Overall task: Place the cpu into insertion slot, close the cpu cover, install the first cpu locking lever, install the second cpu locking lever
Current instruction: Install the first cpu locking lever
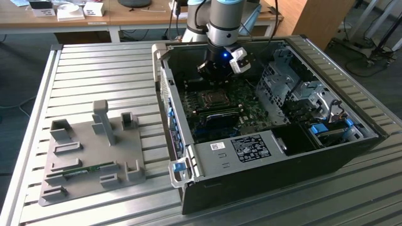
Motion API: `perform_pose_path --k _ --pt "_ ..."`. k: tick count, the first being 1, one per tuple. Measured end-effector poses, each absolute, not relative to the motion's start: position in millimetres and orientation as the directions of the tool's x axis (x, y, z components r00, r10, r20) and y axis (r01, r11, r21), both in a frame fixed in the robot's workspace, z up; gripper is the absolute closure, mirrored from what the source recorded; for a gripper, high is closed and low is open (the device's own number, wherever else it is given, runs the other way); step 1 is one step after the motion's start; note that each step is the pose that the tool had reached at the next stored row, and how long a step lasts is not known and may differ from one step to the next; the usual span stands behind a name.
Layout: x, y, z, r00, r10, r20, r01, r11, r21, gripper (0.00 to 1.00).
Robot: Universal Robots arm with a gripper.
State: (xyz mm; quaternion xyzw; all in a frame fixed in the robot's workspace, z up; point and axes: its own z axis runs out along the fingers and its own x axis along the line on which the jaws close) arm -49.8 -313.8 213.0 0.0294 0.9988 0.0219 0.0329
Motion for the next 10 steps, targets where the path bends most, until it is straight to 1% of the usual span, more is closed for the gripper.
perform_pose_path --k 10 --pt "-49.8 -313.8 216.4 -0.996 0.057 -0.064 0.054 0.997 0.045 0.89"
